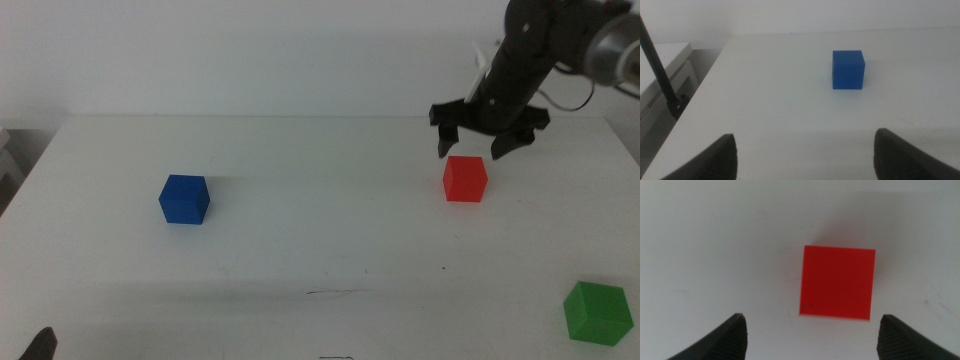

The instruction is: Stack red cubes first, then green, then blue cubes in a specific spot.

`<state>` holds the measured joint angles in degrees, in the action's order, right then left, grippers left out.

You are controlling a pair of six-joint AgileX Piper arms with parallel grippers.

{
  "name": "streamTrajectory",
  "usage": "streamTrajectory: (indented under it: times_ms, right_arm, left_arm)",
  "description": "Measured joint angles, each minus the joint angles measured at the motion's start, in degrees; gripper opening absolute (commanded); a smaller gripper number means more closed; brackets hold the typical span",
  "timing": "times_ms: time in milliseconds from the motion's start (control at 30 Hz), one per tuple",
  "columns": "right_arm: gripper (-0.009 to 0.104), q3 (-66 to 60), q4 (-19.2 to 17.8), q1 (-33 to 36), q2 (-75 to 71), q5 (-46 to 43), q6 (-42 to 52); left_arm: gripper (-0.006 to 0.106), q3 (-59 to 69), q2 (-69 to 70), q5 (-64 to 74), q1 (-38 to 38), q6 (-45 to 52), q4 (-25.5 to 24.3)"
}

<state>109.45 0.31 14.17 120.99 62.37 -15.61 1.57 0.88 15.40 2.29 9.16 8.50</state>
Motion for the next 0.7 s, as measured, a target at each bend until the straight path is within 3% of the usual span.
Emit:
streamTrajectory:
  times_ms: [300, 400, 500, 633, 700]
  right_arm:
    - [0.066, 3.8, -0.6, -1.4, 8.6, 0.0, -1.3]
    - [0.06, 3.8, -1.0, -1.4, 9.9, -1.4, -1.3]
    - [0.043, 3.9, -1.6, -1.4, 10.9, -3.2, -1.3]
    - [0.001, 3.9, -2.7, -1.4, 11.1, -4.8, -1.9]
    - [-0.001, 3.9, -3.1, -1.4, 11.1, -5.1, -1.9]
  left_arm:
    - [0.093, 0.0, 0.0, 0.0, 0.0, 0.0, 0.0]
    - [0.093, 0.0, 0.0, 0.0, 0.0, 0.0, 0.0]
    - [0.093, 0.0, 0.0, 0.0, 0.0, 0.0, 0.0]
    - [0.093, 0.0, 0.0, 0.0, 0.0, 0.0, 0.0]
    - [0.093, 0.0, 0.0, 0.0, 0.0, 0.0, 0.0]
